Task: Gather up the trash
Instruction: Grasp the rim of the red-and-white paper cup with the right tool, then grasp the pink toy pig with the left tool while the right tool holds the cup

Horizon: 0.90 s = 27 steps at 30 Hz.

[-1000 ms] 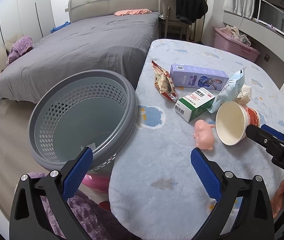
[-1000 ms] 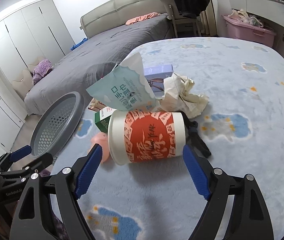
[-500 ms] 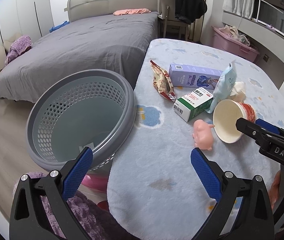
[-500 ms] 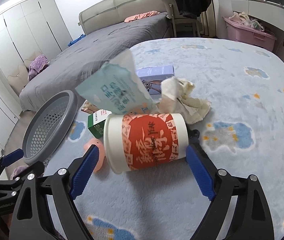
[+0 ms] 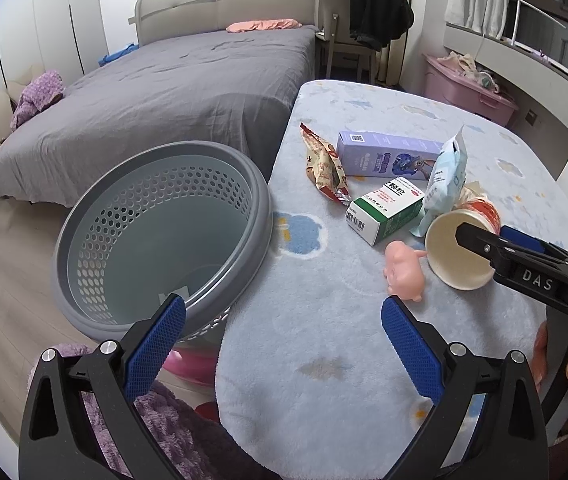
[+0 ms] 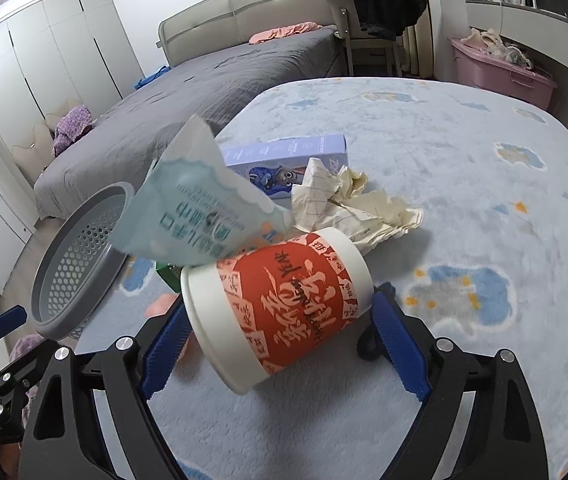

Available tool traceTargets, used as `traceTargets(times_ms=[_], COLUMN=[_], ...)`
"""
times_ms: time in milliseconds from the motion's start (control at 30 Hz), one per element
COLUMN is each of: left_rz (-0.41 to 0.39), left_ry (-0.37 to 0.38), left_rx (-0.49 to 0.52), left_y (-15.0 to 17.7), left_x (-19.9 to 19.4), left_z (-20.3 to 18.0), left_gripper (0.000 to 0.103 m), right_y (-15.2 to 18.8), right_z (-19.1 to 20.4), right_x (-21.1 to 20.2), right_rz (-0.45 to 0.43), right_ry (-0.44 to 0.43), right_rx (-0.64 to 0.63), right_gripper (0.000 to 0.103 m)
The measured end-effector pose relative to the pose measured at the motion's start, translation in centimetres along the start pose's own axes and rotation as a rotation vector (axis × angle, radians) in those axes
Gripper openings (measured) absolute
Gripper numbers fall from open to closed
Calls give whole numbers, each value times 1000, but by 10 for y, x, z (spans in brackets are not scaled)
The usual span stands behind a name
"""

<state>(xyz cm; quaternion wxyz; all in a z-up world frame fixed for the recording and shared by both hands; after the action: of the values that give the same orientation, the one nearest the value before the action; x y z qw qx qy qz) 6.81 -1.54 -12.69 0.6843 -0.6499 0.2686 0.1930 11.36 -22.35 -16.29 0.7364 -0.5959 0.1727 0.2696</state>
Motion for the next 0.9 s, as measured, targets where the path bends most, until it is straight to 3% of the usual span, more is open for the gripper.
traceTargets(times_ms=[200,400,633,900], left_rz=[-2,1,1,7], left_ry=[0,2,3,14], left_rx=[3,7,15,34], left_y=[0,0,1,3], left_x=[-1,-1,-3,-1], left_z=[-1,-3,-7,-17], left_gripper=[96,96,96,96], right_y=[-2,1,5,-3], right_z=[5,1,-12,-19], right_x=[-3,-7,-10,-37], right_rz=[-31,-34,-34,-99], right_ry=[-15,2,23,21], right_rx=[-23,-14,29,62], right_gripper=[84,56,6,5])
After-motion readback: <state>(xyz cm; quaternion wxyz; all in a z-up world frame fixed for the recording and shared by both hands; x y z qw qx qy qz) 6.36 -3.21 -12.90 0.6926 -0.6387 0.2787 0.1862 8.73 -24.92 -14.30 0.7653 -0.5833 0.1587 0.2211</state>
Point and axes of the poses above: each gripper's, at about its wrist camera, not at the fingertips, and x roughly the way its jaws point, z to its left, y to its underside, the point moved 9 cm from there along x, roughly the way its jaws point, and after that the axes turned 13 degrees about -z, right-handed, at the moved point
